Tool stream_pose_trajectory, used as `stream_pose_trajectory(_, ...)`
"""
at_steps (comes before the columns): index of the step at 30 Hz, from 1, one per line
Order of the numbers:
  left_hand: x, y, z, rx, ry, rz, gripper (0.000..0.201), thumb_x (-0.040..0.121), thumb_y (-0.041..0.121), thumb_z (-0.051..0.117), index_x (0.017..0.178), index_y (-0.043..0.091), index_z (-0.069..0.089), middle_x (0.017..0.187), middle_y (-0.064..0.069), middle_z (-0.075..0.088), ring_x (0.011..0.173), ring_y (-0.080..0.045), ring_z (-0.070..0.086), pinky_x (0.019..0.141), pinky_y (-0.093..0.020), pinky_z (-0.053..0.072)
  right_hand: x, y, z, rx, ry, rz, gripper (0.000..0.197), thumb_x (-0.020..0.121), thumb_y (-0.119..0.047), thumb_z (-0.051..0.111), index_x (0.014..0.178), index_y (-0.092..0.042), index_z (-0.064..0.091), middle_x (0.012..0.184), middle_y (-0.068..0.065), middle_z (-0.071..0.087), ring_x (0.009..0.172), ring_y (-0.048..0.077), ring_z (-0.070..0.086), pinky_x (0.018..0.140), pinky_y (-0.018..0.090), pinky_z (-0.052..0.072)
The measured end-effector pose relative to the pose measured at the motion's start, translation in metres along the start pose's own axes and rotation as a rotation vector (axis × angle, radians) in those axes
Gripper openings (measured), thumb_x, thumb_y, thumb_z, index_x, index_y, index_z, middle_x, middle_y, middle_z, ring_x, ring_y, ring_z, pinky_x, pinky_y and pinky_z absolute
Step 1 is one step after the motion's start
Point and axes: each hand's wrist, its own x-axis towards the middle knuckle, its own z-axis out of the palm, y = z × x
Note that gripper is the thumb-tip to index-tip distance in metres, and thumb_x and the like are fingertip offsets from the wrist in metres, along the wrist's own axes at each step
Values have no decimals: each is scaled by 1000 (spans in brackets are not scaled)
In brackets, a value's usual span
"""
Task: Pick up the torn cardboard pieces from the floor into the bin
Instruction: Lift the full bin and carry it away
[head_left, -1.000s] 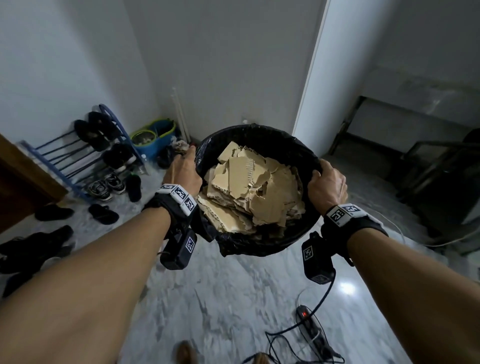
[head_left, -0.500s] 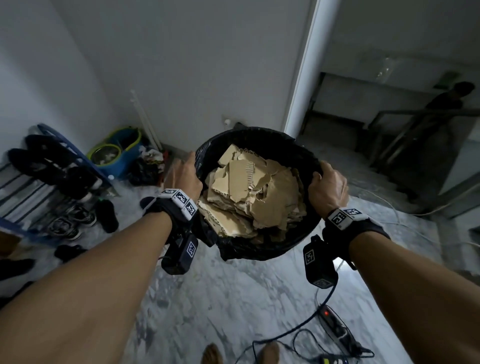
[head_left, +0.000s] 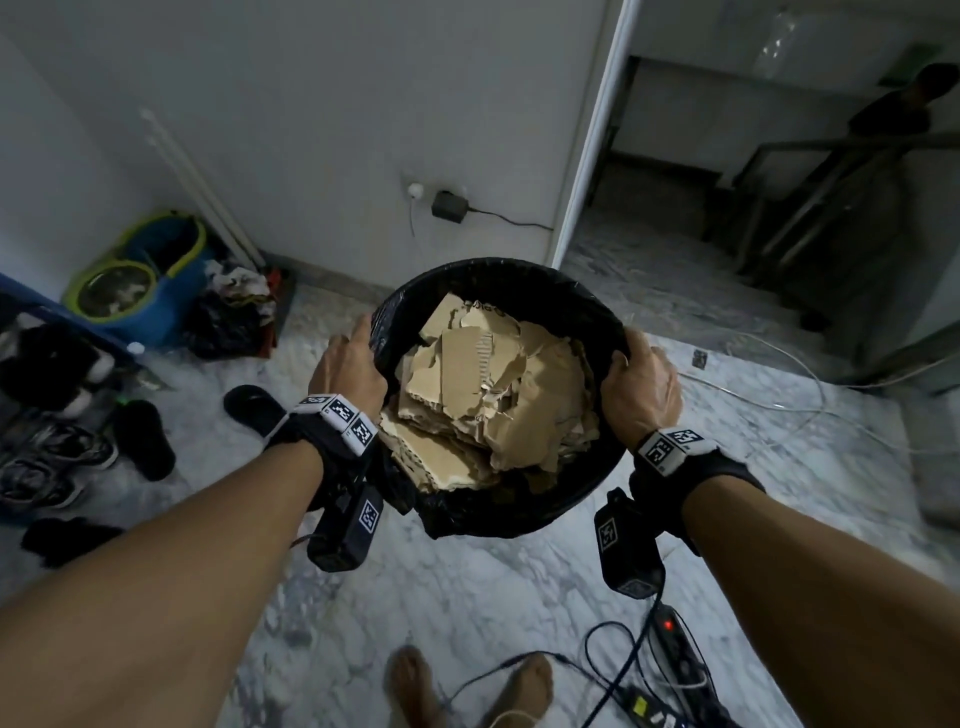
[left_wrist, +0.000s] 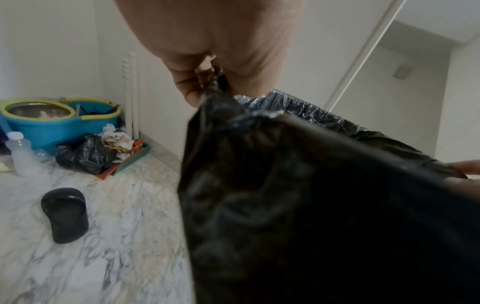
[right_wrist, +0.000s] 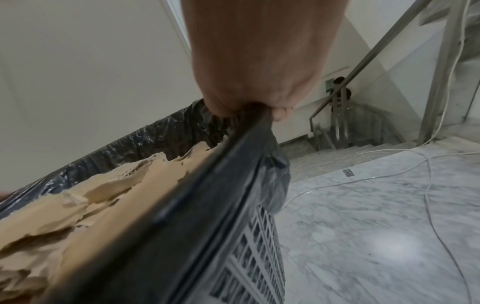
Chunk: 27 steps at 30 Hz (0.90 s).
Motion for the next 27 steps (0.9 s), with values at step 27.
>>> stream_pose_trajectory(27, 270, -114, 350, -1, -292, 5, 60, 90, 0, 42, 146, 14, 25, 118, -30, 48, 99, -45, 53, 70, -36, 33, 213, 79, 368, -85, -64, 273, 38, 100, -21, 37, 138, -23, 42, 122, 17, 53, 105, 38, 54, 71, 36, 32)
